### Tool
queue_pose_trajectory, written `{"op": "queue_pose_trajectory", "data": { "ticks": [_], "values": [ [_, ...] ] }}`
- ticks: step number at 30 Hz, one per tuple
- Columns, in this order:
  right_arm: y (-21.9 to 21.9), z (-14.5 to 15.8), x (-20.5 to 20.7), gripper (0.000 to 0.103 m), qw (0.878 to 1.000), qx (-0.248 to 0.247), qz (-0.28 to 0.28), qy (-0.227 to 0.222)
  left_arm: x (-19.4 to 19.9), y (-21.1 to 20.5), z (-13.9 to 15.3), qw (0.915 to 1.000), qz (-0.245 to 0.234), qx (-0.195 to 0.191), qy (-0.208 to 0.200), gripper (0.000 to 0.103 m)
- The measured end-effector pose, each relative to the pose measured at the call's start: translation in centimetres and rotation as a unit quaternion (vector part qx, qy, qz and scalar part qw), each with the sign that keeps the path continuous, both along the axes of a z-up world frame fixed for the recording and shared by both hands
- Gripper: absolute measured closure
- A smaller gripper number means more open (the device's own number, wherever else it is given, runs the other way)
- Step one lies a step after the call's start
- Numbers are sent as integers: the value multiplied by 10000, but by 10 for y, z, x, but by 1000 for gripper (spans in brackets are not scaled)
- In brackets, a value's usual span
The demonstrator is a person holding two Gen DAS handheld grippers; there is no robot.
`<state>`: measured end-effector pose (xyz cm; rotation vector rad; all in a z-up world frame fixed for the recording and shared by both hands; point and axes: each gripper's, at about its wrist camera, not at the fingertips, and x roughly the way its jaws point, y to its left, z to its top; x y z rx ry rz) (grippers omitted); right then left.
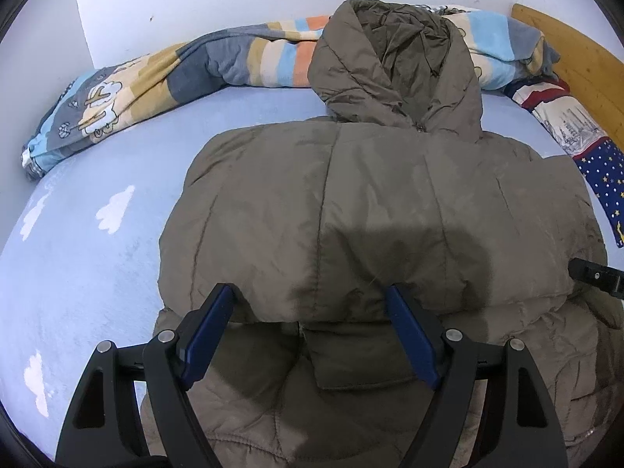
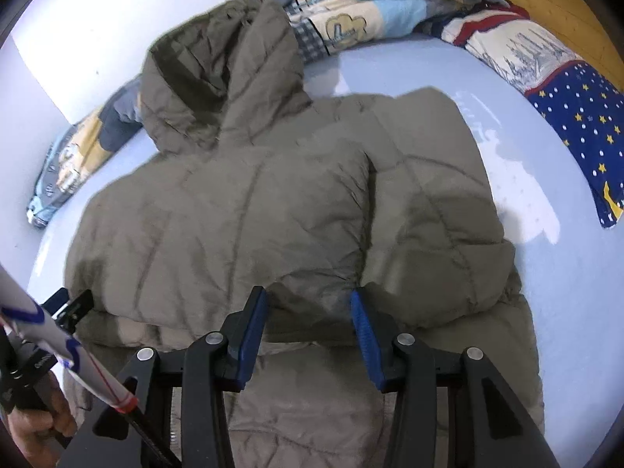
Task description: Fold large clothes
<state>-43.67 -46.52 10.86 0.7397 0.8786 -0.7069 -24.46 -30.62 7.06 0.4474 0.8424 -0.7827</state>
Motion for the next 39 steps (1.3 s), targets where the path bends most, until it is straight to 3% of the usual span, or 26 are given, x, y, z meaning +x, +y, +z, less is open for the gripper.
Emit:
{"op": "queue_pose_trajectory", "data": {
  "ticks": [7, 15, 23, 27, 31, 34, 39],
  "values": [
    [0, 10, -8, 53, 9998, 82, -87, -177, -18, 2, 15, 9993, -217, -50, -309, 23],
    [6, 33, -16, 53, 9987, -458, -127, -174, -38, -1, 20, 9963, -514, 39, -694, 23],
    [6, 16, -4, 56, 9995, -309, 70, -29, -34, -9, 4, 9961, -560, 313, -600, 23],
    [-5, -14, -4, 56, 9997, 236, -74, -28, -34, -10, -1, 9957, -581, 454, -560, 23],
    [-5, 0, -8, 55, 9997, 232, -48, -100, -31, -5, 11, 9965, -552, 299, -553, 23],
    [-7, 22, -21, 55, 9987, 135, -126, -474, -22, 2, 16, 9982, -401, 178, -412, 23],
    [-17, 28, -37, 55, 9980, 75, -391, -482, -11, 9, 13, 9993, -175, 231, -249, 23]
  ]
}}
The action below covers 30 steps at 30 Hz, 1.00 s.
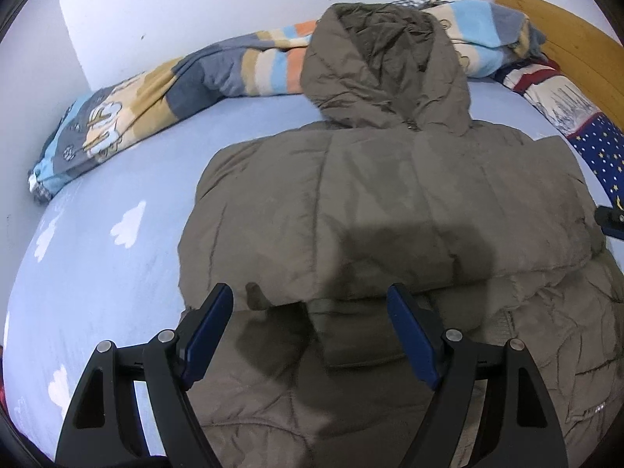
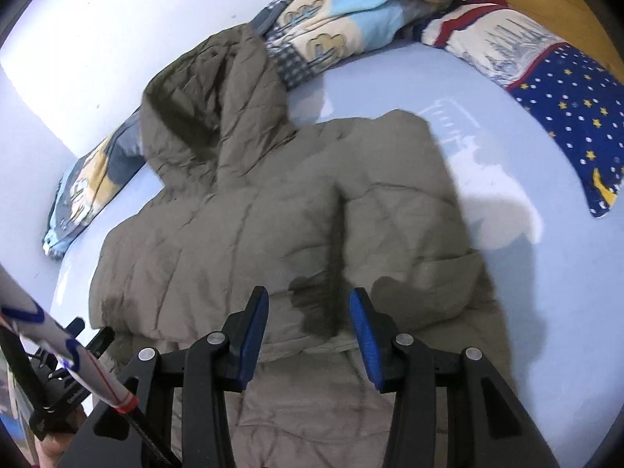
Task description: Fold large clothes
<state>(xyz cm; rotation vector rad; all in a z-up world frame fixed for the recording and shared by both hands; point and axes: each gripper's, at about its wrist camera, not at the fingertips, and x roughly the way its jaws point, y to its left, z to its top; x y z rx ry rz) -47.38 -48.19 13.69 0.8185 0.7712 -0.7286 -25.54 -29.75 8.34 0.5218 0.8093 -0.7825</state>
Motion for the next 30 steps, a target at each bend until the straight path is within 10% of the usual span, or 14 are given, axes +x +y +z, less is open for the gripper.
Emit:
{"op": "queue_pose_trajectory", "data": {
  "ticks": [15, 23, 30],
  "values": [
    [-12, -40, -15, 48, 9943, 1010, -239, 233, 21, 13, 2, 9971, 499, -12, 571, 23],
    [4, -13, -13, 48, 9983, 582, -83, -11, 6, 79, 77, 9912, 870, -991, 144, 23],
    [21, -2, -2, 48, 9996, 134, 215, -122, 23, 106, 59, 9832, 1401, -1045, 535, 20]
  ]
}}
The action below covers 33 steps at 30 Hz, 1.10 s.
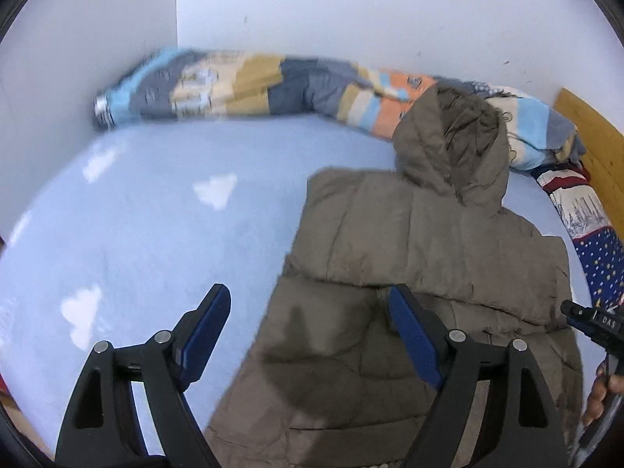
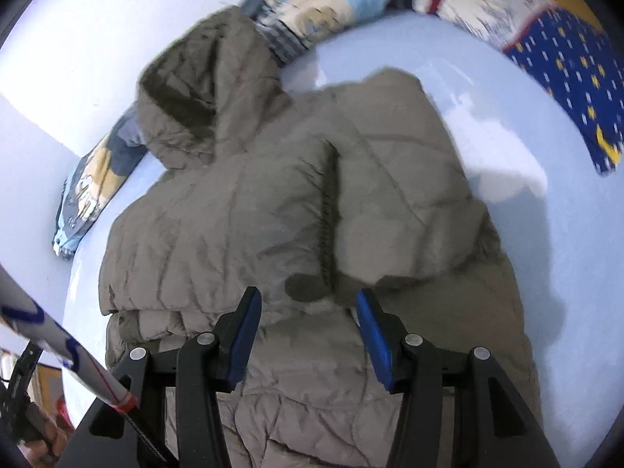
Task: Fold large clothes
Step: 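Open the right gripper and move it toward the jacket hood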
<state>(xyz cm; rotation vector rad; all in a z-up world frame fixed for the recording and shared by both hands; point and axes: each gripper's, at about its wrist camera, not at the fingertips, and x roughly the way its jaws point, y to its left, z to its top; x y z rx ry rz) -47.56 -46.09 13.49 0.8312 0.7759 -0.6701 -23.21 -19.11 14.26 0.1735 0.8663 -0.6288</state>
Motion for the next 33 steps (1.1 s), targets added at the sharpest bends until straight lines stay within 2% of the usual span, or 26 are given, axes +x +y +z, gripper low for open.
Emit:
{"op": "queue_pose_trajectory", "data": {
  "ticks": [4, 8, 11, 13, 15, 19, 22, 24, 28, 30, 33],
  "values": [
    [4, 0, 12, 48, 9997, -124, 184, 58, 0, -14, -5, 10000, -33, 31, -77, 20],
    [7, -3, 13, 48, 9995, 74, 300, -43, -13, -40, -2, 9975, -390, 146, -579, 20],
    [11, 12, 4, 48, 9990, -89, 373, -225, -20, -50, 0, 9947, -718, 118, -723, 20],
    [9, 23, -1, 48, 9993, -103, 302, -201, -24, -54, 3, 9929, -911, -36, -768, 20],
    [0, 47, 2, 48, 9991, -93, 323, -245, -26, -59, 5, 9917, -1011, -130, -789, 20],
    [-22, 110, 35, 46, 9973, -600, 400, -109, -31, -71, -1, 9900, -1205, -128, -720, 20],
    [-56, 145, 68, 44, 9972, -565, 298, -381, -35, -75, -6, 9873, -1288, 60, -926, 20],
    [-81, 158, 95, 37, 9971, -585, 299, -380, -35, -74, -7, 9864, -1327, 110, -963, 20],
    [-120, 164, 146, 33, 9951, -943, 279, -121, -29, -68, -8, 9870, -1397, -65, -789, 20],
    [-145, 152, 172, 30, 9943, -1034, 254, 88, -27, -66, -10, 9861, -1400, -41, -893, 20],
    [-176, 130, 199, 30, 9940, -1064, 176, 161, -26, -63, -14, 9831, -1379, 118, -1195, 20]
  ]
}}
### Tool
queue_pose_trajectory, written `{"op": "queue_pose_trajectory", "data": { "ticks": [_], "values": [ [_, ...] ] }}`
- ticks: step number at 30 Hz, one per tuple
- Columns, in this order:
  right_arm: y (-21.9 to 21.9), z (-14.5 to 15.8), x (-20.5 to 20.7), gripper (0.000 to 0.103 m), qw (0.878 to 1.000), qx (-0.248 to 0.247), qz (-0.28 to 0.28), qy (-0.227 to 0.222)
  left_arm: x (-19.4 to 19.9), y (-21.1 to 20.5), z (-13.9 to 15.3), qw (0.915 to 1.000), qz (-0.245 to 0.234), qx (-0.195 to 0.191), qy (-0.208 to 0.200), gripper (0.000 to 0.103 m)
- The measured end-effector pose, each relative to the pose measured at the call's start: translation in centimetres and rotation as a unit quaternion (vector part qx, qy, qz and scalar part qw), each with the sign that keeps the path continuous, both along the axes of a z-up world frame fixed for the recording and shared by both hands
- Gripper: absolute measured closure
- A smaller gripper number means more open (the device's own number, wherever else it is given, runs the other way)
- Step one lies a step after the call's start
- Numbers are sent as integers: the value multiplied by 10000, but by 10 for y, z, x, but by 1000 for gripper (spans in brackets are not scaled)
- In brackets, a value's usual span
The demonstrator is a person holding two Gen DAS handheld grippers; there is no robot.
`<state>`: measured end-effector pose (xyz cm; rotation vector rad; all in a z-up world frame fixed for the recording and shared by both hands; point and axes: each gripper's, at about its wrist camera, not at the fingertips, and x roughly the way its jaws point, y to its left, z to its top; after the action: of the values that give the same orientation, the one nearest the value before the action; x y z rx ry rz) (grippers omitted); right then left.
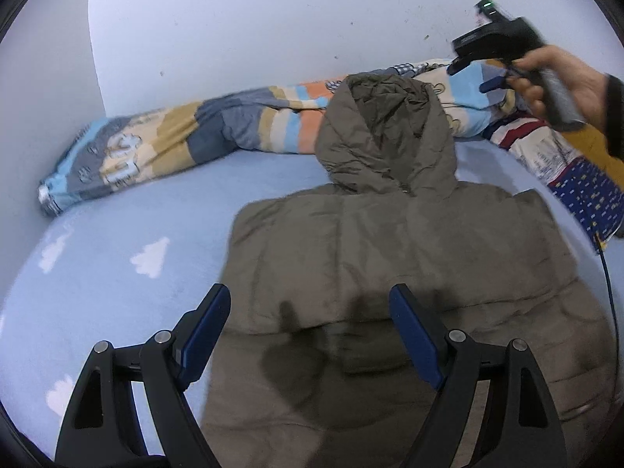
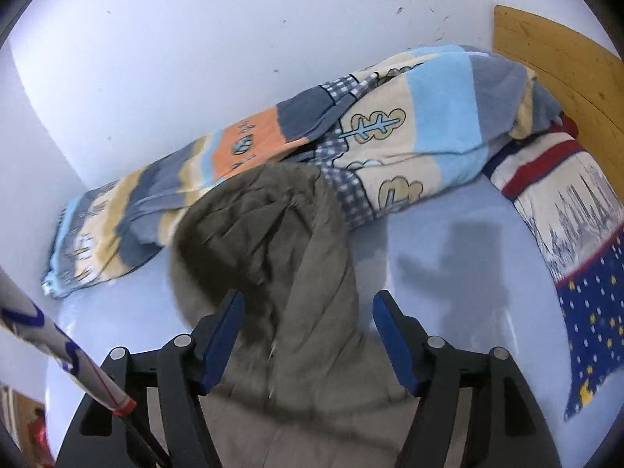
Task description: Fold large clothes
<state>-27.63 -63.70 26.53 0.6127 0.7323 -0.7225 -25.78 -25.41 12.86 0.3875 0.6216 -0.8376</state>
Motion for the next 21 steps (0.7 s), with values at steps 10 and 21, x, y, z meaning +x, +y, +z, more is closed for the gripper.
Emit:
{"op": "queue_pose_trajectory", "data": {
  "ticks": [10, 21],
  "values": [
    [-81, -65, 71, 30, 9991, -207, -383, -4, 14, 6, -10, 9995, -77, -1, 293, 20],
    [-30, -52, 56, 95, 9962, -865, -26, -7, 9, 9, 2, 9989, -5, -173, 435, 20]
  ]
}}
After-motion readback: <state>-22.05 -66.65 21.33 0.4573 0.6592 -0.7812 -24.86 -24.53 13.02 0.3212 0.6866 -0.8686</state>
